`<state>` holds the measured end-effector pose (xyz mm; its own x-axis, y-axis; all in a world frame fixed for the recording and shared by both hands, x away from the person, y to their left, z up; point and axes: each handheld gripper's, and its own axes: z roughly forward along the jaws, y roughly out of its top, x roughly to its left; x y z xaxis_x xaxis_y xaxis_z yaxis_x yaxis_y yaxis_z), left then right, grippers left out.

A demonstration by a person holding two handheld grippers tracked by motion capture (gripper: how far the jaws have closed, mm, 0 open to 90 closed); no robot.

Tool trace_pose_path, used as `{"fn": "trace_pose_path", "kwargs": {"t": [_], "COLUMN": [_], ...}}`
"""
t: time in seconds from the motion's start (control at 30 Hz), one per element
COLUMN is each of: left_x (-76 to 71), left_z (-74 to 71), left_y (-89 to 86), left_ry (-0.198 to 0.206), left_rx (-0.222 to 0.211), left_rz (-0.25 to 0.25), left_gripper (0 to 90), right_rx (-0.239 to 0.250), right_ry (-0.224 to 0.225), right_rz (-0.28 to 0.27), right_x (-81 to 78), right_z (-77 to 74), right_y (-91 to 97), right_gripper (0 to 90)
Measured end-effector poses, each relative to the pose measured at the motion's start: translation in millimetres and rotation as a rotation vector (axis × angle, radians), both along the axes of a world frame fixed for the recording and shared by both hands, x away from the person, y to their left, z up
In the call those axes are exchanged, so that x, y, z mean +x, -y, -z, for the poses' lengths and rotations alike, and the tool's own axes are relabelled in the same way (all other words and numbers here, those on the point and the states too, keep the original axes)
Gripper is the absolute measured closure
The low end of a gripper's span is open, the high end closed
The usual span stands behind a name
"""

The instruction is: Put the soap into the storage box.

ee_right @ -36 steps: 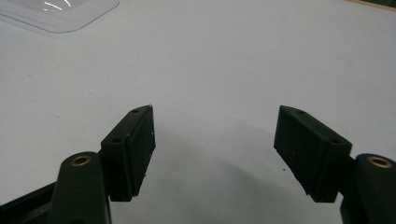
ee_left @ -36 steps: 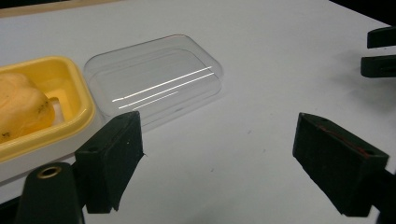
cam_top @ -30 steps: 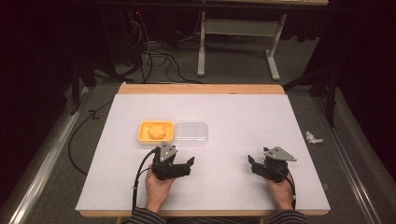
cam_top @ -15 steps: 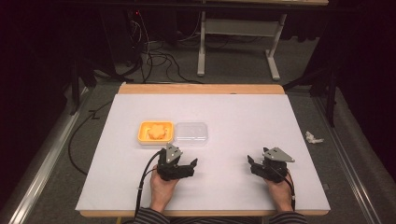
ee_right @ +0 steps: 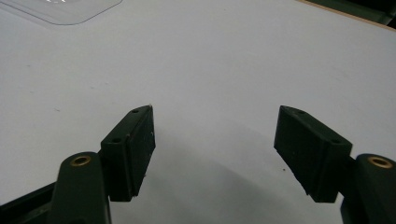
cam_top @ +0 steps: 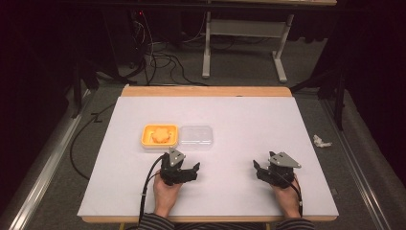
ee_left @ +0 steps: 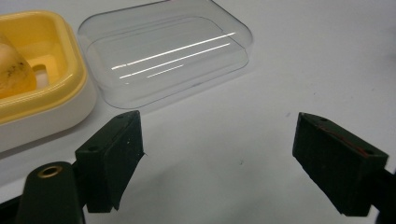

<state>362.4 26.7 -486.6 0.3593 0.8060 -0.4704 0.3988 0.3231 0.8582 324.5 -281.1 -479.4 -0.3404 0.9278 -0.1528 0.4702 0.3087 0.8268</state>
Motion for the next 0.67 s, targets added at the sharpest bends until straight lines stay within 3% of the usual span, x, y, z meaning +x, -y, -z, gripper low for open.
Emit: {"fn": "trace_pose_path", "kwargs": {"t": [0.37, 0.67], "left_x": [-3.2, -2.2], "left_z": [0.1, 1.1], "left_y": [-1.2, -1.0], "left_ry": [0.031, 0.011], "left_rx": [-0.014, -0.007], "left_rz": [-0.012, -0.009], "left_gripper": [18.2, 21.2], "right_rx": [-0.020, -0.017], "right_ry": [-0.004, -0.004], "right_rz": [-0.003, -0.004], "right_x": [0.3, 0.2], "right_z": [0.4, 0.2], "right_y": [-1.5, -1.2], "right_gripper": [29.7, 29.6]}}
